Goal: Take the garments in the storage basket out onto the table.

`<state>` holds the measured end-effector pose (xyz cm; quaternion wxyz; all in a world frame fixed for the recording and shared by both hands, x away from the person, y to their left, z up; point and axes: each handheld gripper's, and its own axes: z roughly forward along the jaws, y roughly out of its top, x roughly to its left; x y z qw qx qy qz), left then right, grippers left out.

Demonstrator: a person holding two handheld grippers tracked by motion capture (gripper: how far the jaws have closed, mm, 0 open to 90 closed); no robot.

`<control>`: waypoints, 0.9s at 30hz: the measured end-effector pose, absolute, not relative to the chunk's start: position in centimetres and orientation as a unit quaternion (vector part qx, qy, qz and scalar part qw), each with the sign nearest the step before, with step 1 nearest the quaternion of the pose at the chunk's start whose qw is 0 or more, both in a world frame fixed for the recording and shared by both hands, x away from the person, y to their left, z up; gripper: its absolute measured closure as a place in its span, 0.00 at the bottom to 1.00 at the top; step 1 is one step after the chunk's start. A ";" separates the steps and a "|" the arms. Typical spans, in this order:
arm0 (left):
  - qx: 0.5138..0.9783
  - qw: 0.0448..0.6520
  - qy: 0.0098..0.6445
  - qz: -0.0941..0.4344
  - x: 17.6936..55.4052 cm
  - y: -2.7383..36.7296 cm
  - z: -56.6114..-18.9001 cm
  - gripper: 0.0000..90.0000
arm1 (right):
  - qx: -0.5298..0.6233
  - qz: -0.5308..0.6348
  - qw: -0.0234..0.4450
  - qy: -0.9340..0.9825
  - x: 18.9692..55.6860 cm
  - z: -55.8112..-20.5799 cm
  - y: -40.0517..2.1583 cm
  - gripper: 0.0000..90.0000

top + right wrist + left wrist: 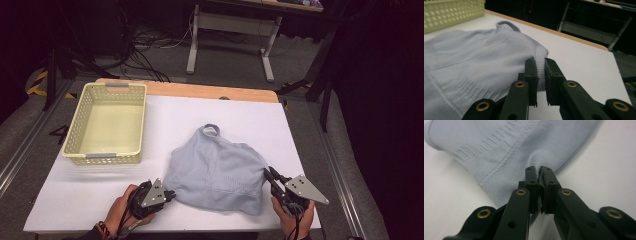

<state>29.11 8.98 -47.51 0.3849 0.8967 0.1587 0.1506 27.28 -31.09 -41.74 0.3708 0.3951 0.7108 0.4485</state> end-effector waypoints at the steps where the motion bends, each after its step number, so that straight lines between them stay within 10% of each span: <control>1: 0.896 0.387 0.157 0.148 28.9 8.7 -47.5 0.95 | 0.404 0.438 0.373 0.711 27.7 -42.2 -31.5 0.90; 14: 0.898 0.413 0.101 0.115 26.4 7.5 -46.9 0.93 | 0.452 0.398 0.340 0.723 29.2 -44.3 -33.5 0.83; 19: 0.870 0.469 0.109 0.109 26.6 8.6 -45.8 0.76 | 0.461 0.410 0.377 0.691 29.1 -43.8 -33.7 0.52; 27: 0.854 0.465 0.167 0.161 29.4 8.9 -44.7 0.36 | 0.443 0.420 0.376 0.697 29.7 -43.3 -33.1 0.47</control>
